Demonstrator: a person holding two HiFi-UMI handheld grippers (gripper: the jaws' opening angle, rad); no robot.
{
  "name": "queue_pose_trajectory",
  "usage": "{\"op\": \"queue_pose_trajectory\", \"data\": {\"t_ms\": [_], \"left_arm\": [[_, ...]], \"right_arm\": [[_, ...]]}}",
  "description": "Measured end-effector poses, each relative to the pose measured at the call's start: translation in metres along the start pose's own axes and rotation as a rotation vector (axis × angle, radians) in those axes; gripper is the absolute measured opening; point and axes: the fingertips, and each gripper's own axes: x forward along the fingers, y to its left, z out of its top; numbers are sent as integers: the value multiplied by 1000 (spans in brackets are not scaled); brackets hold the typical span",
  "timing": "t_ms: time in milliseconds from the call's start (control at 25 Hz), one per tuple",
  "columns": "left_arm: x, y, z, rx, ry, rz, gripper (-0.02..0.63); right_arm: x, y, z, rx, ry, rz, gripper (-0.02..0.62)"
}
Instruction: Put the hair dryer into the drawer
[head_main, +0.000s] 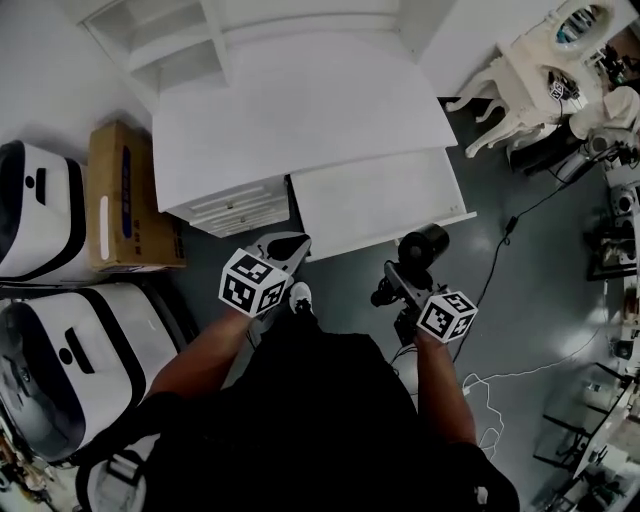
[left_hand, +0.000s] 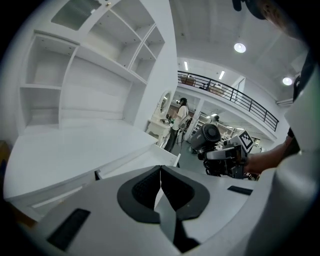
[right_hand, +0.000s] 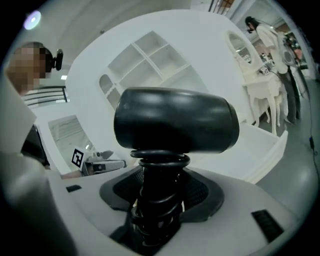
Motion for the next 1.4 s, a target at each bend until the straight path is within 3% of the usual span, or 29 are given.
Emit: {"op": "queue_pose_trajectory", "data": {"t_ms": [280, 680, 880, 1160, 1400], "left_arm": [[1, 35, 7, -40, -15, 30, 11], [7, 66, -2, -146, -44, 181, 11], [13, 73, -18, -220, -22, 304, 11], [42, 60, -11, -271, -31, 435, 11], [49, 53, -13, -349, -55, 519, 11]], "right_arm": [[63, -23, 0, -158, 192, -24, 239], [150, -74, -4, -534, 495, 20, 238], [183, -95, -26, -778, 667, 108, 238], [211, -135, -62, -1155, 929, 307, 238], [242, -160, -91, -1309, 1025, 391, 238]]}}
